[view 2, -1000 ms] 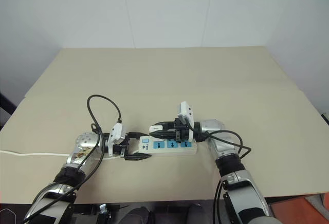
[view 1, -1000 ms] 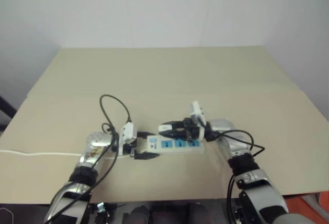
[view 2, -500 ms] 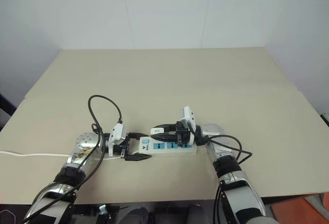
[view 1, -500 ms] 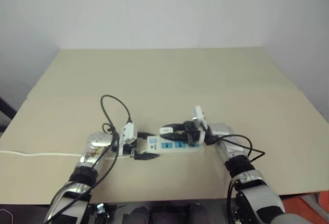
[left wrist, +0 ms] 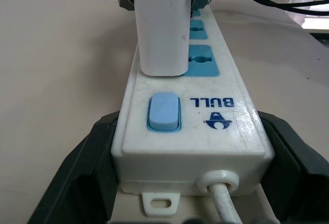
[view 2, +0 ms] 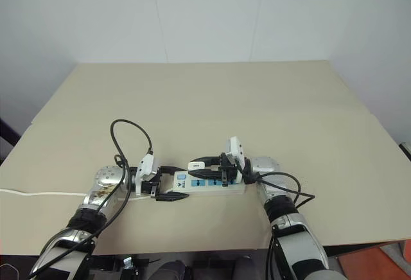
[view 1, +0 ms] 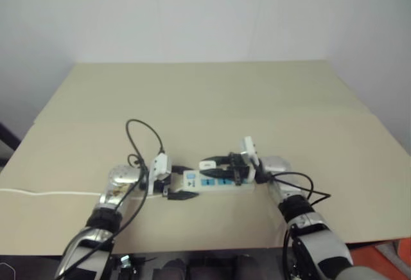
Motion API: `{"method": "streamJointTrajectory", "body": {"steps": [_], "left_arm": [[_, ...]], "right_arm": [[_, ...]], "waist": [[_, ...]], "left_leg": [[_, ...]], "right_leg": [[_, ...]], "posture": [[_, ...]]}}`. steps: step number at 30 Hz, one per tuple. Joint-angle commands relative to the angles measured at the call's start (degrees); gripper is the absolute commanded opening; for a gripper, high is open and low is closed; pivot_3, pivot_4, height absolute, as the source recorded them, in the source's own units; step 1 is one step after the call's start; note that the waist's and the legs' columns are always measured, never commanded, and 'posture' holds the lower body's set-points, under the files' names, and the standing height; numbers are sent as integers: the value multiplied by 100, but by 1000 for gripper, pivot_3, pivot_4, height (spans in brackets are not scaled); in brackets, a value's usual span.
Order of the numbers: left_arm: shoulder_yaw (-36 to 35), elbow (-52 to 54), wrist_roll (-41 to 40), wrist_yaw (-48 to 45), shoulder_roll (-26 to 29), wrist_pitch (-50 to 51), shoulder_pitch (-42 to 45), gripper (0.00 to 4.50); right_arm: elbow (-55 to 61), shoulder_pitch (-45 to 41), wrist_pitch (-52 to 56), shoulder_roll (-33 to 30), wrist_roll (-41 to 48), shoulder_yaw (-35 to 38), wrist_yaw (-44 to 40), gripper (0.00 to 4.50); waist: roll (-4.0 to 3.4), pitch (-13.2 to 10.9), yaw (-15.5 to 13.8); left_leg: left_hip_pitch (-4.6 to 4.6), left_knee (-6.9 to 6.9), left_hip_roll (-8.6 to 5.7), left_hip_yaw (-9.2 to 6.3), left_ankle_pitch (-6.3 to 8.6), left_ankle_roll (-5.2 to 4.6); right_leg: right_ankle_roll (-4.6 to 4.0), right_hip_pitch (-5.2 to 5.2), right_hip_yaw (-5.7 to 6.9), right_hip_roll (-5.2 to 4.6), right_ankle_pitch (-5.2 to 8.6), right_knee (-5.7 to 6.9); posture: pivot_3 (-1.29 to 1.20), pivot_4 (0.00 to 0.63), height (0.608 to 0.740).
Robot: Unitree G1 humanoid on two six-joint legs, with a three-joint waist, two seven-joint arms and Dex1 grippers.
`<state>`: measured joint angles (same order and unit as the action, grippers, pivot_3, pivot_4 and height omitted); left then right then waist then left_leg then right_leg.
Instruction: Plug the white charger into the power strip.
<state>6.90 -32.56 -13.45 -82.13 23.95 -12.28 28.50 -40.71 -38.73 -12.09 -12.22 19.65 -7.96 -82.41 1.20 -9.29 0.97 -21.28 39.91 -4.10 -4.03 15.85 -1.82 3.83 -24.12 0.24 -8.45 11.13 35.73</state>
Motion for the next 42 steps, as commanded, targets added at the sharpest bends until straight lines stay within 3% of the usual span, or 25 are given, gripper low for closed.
{"method": "streamJointTrajectory", "body": {"steps": [1,25,35,42], "left_arm": [[38,80,-6,-43,14,-36,27,3289],[49,60,-1,-3,-5,-51,37,3289],[51,29,15,38,-33,-93,37,3289],[43,0,28,70,-53,-126,54,3289]], "right_arm": [[-484,128,171,-83,-410,-161,68,1116],[-617,109,215,-127,-363,-60,-18,1116],[-268,219,171,-156,-307,-18,-106,4477],[-74,312,329,-250,-176,58,-261,4477]], "waist": [[-1,0,3],[-4,10,-3],[8,17,-8],[8,17,-18]], "left_leg": [[4,-3,0,0,0,0],[14,-10,0,2,-1,2],[15,-11,1,1,0,2],[14,-11,1,1,0,3]], "right_leg": [[0,0,-2,0,0,-3],[-2,2,-9,1,1,-1],[-2,2,-8,2,1,-3],[-1,3,-8,2,1,-5]], "posture": [[0,150,740],[0,150,740],[0,150,740],[0,150,740]]}}
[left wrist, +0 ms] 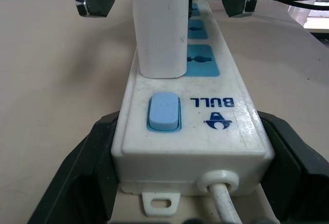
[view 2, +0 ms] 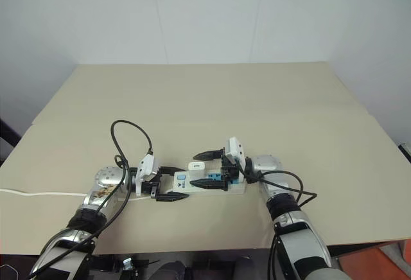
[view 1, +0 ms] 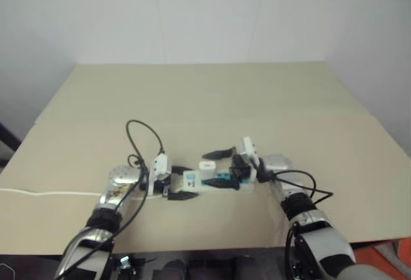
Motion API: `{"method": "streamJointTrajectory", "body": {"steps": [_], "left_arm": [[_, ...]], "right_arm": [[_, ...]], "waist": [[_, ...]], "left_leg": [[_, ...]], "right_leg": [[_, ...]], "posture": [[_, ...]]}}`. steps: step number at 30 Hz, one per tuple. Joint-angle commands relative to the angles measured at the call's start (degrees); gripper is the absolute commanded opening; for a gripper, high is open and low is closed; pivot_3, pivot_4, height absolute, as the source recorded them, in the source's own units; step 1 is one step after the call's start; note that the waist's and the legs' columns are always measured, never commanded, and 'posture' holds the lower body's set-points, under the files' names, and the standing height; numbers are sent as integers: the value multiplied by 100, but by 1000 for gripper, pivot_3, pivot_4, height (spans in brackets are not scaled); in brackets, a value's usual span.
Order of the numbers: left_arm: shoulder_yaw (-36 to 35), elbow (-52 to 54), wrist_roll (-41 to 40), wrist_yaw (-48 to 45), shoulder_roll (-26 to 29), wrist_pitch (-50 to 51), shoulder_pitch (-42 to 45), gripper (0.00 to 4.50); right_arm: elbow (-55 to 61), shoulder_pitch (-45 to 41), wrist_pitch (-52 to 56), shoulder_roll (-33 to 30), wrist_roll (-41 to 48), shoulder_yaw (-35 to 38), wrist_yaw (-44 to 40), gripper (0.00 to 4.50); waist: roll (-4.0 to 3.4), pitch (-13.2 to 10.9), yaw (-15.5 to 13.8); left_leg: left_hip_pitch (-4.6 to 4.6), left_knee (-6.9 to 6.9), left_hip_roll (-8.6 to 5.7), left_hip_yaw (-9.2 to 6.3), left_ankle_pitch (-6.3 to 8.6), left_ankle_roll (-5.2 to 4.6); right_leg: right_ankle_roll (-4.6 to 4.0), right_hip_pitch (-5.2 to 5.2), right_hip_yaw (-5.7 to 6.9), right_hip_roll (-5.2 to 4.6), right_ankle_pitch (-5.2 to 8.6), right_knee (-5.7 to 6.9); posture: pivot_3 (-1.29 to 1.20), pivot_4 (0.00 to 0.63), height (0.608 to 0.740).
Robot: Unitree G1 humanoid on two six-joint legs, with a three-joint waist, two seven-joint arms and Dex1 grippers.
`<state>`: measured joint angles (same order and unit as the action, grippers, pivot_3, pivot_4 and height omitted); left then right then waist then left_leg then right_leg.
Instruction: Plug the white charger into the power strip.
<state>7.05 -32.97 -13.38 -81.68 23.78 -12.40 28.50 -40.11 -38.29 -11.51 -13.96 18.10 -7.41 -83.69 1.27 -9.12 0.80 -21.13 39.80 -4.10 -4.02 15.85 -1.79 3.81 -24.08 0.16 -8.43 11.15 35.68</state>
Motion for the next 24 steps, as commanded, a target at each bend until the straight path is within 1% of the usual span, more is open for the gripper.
{"method": "streamJointTrajectory", "body": {"steps": [1,2,4,5,6,8,9,12,14,15,16,18,19,21,23,24], "left_arm": [[24,39,24,38,-39,-131,55,3289],[7,40,18,65,-46,-162,53,3289],[-71,104,-145,33,-43,134,90,3289],[-144,159,-219,123,-65,247,121,3639],[-175,300,-364,-35,-25,378,132,4023],[-205,481,-463,-121,12,442,120,4473],[-237,507,-451,-29,-14,351,108,4473],[-513,655,-535,362,-152,-36,44,4473],[-683,967,-800,355,-41,281,18,4473],[-782,1196,-1077,168,124,637,4,4473],[-998,1472,-1448,23,403,1137,3,4473],[-1286,1797,-1857,-115,837,1732,-31,4473],[-1364,1857,-1901,-158,1034,1850,-72,4473],[-1442,1732,-1691,-382,1555,1735,-274,4473],[-1533,1494,-1424,-620,2095,1492,-617,4473],[-1560,1430,-1372,-689,2247,1424,-732,4473]], "right_arm": [[-51,307,246,-83,11,30,-142,4477],[49,366,119,-90,-25,48,-54,4477],[282,513,-250,-97,-218,65,302,4477],[400,541,-134,-129,-196,77,340,4496],[566,595,-26,-180,-114,113,303,4500],[778,679,22,-247,-44,157,288,4500],[856,727,-90,-270,-95,164,360,4500],[1147,841,10,-384,-19,242,447,4500],[1390,886,318,-499,123,308,507,4500],[1531,922,439,-586,220,363,499,4500],[1718,969,601,-760,319,463,506,4500],[2010,1050,880,-1056,423,594,566,4500],[2136,1085,1042,-1204,431,632,627,4500],[2483,1213,1431,-1666,292,707,864,4500],[2979,1522,1806,-2358,346,866,747,4500],[3163,1648,1914,-2590,400,920,689,4500]], "waist": [[0,0,-2],[0,0,-4],[0,0,-6],[0,0,-5],[0,0,-3],[0,0,-3],[0,-1,-1],[0,-1,5],[1,-3,5],[0,-4,5],[1,-8,9],[-2,-19,33],[-5,-22,41],[-17,-30,50],[-32,-38,43],[-36,-41,32]], "left_leg": [[0,0,0,0,0,0],[0,0,0,0,0,0],[0,-1,0,0,0,0],[-1,-1,0,0,0,0],[-1,-1,-1,0,0,0],[-4,-1,0,0,0,0],[-4,-2,2,0,0,0],[-4,-4,2,1,0,0],[-7,-5,5,1,0,0],[-13,-5,5,1,0,1],[-15,-5,5,1,0,0],[-27,-5,6,0,0,0],[-30,-7,6,1,0,0],[-30,-12,5,1,1,0],[-27,-22,4,5,3,-2],[-28,-32,4,7,3,-2]], "right_leg": [[0,1,0,0,0,0],[0,1,0,0,0,-1],[0,1,0,0,0,-2],[1,1,0,0,0,-3],[1,1,0,0,1,-3],[1,0,0,0,1,-3],[1,-1,0,0,1,-2],[0,-2,-1,0,1,-4],[0,-5,-2,0,1,-7],[0,-10,-2,0,1,-7],[0,-12,-4,0,1,-7],[0,-25,-4,0,1,-3],[-1,-28,-4,0,1,-3],[0,-30,-5,0,3,-8],[-1,-29,-6,0,5,-22],[-1,-28,-6,0,5,-35]], "posture": [[0,150,740],[0,150,740],[0,150,740],[0,150,740],[0,150,740],[0,150,740],[0,150,740],[0,150,740],[0,150,740],[0,150,740],[0,150,740],[0,150,740],[0,150,740],[0,150,740],[0,150,740],[0,150,740]]}}
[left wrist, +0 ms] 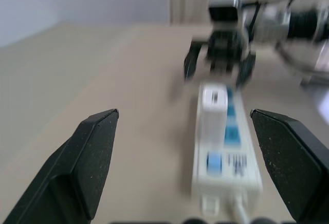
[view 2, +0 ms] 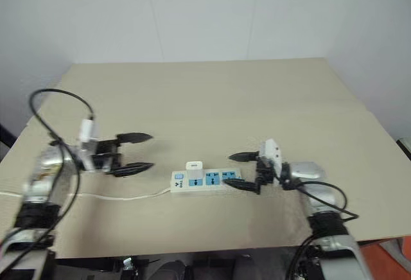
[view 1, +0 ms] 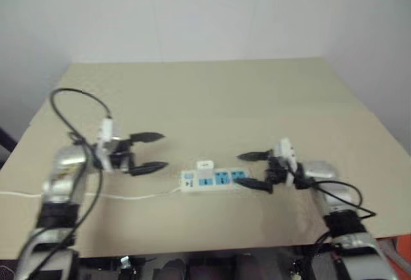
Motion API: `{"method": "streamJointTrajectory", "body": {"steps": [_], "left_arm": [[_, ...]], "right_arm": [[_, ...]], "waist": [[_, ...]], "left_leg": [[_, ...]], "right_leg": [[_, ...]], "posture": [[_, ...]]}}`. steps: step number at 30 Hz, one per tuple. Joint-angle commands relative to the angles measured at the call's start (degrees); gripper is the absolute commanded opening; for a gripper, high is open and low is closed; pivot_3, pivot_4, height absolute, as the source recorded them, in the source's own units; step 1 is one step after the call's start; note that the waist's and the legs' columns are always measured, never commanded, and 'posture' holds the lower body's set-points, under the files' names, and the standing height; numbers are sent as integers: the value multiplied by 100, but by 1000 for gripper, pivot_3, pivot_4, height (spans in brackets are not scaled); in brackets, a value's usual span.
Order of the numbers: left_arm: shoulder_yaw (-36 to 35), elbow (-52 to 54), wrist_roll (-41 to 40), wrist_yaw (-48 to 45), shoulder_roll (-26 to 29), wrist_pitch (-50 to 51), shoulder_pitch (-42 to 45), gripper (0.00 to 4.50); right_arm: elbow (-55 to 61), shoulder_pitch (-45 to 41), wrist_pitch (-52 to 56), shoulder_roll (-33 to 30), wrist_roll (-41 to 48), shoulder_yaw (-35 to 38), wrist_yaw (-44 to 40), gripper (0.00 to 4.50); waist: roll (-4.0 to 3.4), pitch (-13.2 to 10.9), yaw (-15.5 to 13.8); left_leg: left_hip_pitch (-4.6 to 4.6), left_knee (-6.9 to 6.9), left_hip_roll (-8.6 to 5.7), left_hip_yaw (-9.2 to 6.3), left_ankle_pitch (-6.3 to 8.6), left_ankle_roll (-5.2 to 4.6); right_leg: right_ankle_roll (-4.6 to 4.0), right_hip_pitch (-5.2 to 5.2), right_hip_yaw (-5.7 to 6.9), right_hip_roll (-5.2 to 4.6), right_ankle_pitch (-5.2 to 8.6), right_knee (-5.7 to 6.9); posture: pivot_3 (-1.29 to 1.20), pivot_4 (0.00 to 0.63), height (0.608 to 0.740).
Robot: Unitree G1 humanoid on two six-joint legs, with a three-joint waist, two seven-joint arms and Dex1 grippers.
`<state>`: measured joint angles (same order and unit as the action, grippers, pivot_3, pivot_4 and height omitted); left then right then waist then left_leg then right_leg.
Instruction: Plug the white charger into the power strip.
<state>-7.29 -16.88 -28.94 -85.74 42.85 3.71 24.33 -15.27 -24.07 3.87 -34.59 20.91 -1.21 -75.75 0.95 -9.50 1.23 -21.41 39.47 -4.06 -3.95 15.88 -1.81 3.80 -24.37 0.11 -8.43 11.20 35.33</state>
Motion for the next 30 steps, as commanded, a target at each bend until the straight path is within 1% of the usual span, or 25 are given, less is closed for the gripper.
{"method": "streamJointTrajectory", "body": {"steps": [1,5,9,12,17,30], "left_arm": [[-201,-229,228,-333,503,-273,-496,4473],[-469,-49,83,-320,741,-228,-1001,4473],[-607,309,-1,-173,737,-102,-1335,4473],[-655,580,-52,-51,665,27,-1516,4473],[-589,812,-109,79,594,174,-1602,4473],[-462,716,-58,139,459,254,-1317,4473]], "right_arm": [[907,427,411,-830,132,412,-153,4500],[1477,963,620,-1543,194,754,-144,4500],[1959,1354,904,-1951,304,1024,-71,4500],[2117,1576,672,-2006,260,1200,-16,4500],[2194,1717,877,-2188,208,1237,54,4500],[2291,1841,717,-2316,113,1387,343,4500]], "waist": [[-4,-4,-24],[-1,-8,-50],[2,-10,-61],[3,-11,-58],[4,-11,-51],[5,-12,-57]], "left_leg": [[0,-14,-1,3,0,0],[-5,-31,4,5,0,0],[-5,-30,15,7,-1,1],[2,-30,27,11,-1,1],[2,-30,30,24,-1,1],[4,-30,34,32,-1,1]], "right_leg": [[0,0,1,1,0,-12],[-1,-1,5,4,0,-34],[-1,6,4,0,0,-37],[-1,14,4,1,0,-35],[-2,8,-1,3,-1,-35],[-5,10,-2,5,-3,-36]], "posture": [[0,150,740],[0,150,740],[0,150,740],[0,150,740],[0,150,740],[0,150,740]]}}
